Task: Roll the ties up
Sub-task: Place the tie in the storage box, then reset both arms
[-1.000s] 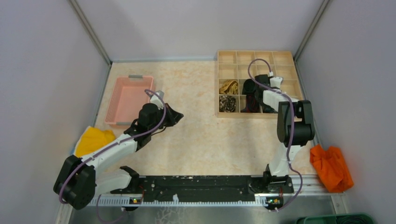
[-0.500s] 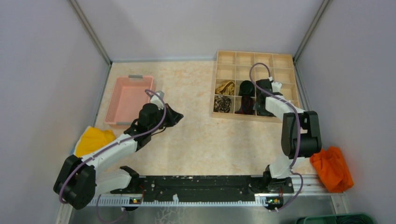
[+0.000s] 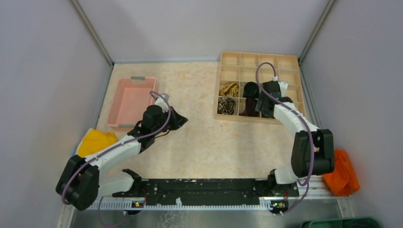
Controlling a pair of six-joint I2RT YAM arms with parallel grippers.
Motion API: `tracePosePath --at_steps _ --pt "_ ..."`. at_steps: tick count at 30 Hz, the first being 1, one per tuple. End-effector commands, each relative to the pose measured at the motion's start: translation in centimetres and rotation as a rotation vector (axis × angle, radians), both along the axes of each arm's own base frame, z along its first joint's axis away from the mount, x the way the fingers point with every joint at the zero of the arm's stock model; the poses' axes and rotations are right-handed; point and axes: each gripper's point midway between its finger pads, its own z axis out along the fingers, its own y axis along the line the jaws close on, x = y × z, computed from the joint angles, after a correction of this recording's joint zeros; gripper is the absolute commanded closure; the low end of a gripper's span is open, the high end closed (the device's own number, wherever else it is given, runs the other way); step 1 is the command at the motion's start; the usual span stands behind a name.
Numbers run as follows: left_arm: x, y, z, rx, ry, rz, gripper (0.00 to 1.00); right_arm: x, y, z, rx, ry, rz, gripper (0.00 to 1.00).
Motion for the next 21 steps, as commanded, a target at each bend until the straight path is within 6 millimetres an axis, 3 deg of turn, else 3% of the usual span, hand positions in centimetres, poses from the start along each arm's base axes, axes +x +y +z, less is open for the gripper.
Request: tracePosePath --at_steps 1,4,8,11,14,17,21 --pt "0.1 -0.4 0.4 0.0 -0.021 -0.024 1.0 0.6 0.5 2.5 0.015 -0.077 0.022 0.16" --pt "0.1 -0.2 0.5 0.006 -0.022 -0.019 1.0 1.3 1.6 5.7 0.046 -0.196 0.064 0.12" --pt "0.1 -0.2 1.0 0.0 -0.033 -0.015 1.0 1.4 3.5 11.9 0.108 -0.353 0.141 0.1" --pt "0.4 0.3 1.2 0.018 -0.049 0.008 1.0 0.9 5.1 16.7 0.156 -0.488 0.216 0.08" --pt "0.7 0.8 1.0 0.043 -0.049 0.034 1.0 -0.3 5.8 20.4 0.201 -0.593 0.258 0.05" --pt "0.7 1.0 1.1 0.052 -0.041 0.042 1.0 -1.5 6.0 22.1 0.223 -0.658 0.278 0.03" --pt "0.6 1.1 1.5 0.046 -0.045 0.047 1.0 -2.6 5.9 22.7 0.229 -0.701 0.287 0.02"
